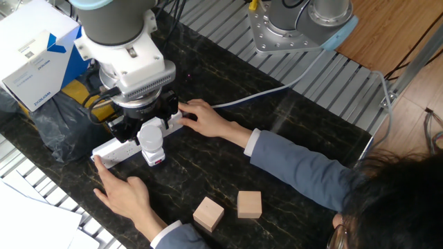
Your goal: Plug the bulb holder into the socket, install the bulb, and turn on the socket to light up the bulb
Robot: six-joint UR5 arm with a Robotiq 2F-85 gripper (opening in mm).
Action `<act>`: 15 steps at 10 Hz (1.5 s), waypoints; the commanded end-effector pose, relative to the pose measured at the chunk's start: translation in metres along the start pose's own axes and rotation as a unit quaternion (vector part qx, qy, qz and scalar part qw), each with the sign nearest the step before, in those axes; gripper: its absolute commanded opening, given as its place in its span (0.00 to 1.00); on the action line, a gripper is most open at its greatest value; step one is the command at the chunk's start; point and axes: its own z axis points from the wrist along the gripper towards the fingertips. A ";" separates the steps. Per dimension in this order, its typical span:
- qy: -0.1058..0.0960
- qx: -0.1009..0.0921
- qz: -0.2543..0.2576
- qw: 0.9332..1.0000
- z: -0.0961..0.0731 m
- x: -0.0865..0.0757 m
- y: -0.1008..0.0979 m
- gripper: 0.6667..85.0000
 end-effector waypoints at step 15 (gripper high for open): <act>-0.013 0.007 -0.001 1.000 0.015 -0.006 0.002 0.70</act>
